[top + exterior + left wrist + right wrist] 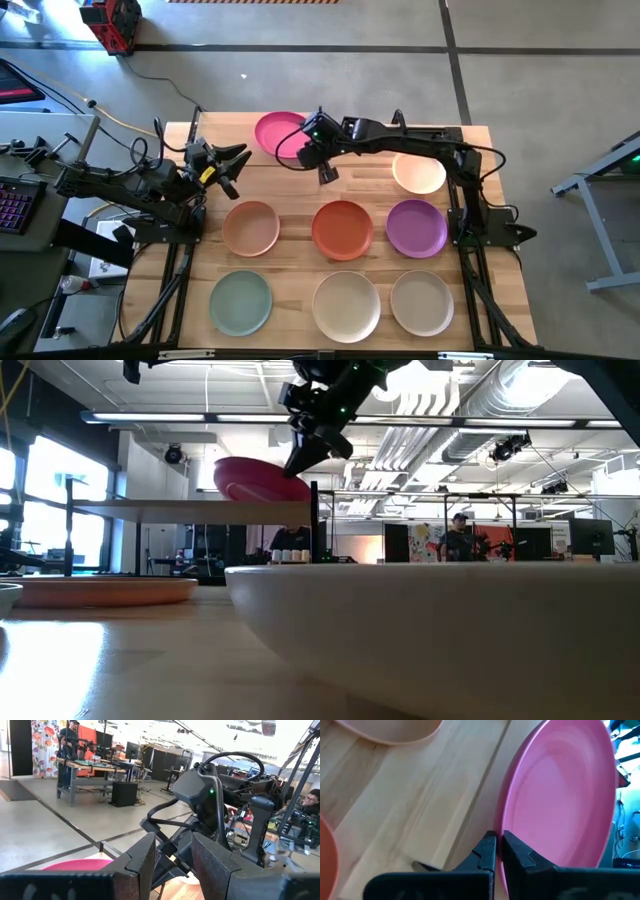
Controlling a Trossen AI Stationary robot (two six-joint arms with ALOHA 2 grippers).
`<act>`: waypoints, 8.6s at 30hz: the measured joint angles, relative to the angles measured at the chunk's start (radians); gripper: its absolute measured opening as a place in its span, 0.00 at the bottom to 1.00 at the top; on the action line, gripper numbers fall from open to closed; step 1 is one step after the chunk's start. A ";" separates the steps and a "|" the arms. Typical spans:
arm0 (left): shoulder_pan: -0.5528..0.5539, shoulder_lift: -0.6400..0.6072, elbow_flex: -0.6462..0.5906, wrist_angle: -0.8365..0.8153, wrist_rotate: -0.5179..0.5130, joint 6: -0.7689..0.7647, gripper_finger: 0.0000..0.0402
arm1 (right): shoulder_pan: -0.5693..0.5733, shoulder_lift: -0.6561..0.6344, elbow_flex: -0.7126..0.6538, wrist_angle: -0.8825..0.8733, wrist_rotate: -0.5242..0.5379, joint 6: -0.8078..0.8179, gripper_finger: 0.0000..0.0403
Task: Place and stack plates onto a shelf
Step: Put the pink plate on the shelf, then stack the orange plate on top of the pink plate
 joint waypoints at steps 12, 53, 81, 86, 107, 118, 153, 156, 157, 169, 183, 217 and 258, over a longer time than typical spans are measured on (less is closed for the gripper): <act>0.000 0.000 0.000 0.001 0.000 0.000 0.29 | 0.000 0.000 0.000 -0.019 0.001 0.007 0.00; 0.000 0.000 0.000 -0.148 0.042 -0.106 0.29 | 0.019 -0.007 0.000 -0.020 0.075 0.069 0.15; 0.000 0.238 0.000 -0.585 0.393 -0.498 0.29 | 0.127 -0.136 -0.029 -0.542 -0.097 0.952 0.15; 0.005 0.313 0.000 -0.463 0.391 -0.520 0.29 | 0.154 -0.135 -0.052 -0.648 -0.100 1.049 0.15; 0.150 0.722 0.000 0.010 0.629 -0.953 0.29 | 0.164 -0.213 -0.051 -0.721 0.042 1.063 0.15; 0.142 0.858 0.000 0.080 0.649 -0.981 0.29 | 0.164 -0.214 -0.051 -0.713 0.042 1.052 0.15; 0.143 1.190 0.163 0.062 0.677 -0.968 0.25 | 0.164 -0.213 -0.051 -0.706 0.042 1.037 0.15; 0.142 1.185 0.162 0.060 0.679 -0.947 0.19 | 0.164 -0.213 -0.051 -0.706 0.042 1.037 0.15; 0.142 1.184 0.162 0.063 0.679 -0.941 0.16 | 0.164 -0.213 -0.051 -0.706 0.042 1.037 0.15; 0.121 1.091 0.162 0.031 0.630 -0.821 0.01 | 0.164 -0.213 -0.051 -0.683 0.042 1.029 0.15; 0.114 0.805 0.162 -0.338 0.434 -0.713 0.01 | 0.164 -0.212 -0.051 -0.552 0.039 0.995 0.28; 0.129 0.578 0.162 -0.378 0.343 -0.518 0.00 | 0.165 -0.198 -0.050 -0.356 0.001 1.077 0.35; 0.303 0.578 0.162 -0.307 0.812 -0.323 0.21 | 0.165 -0.197 -0.050 -0.351 0.052 1.379 0.00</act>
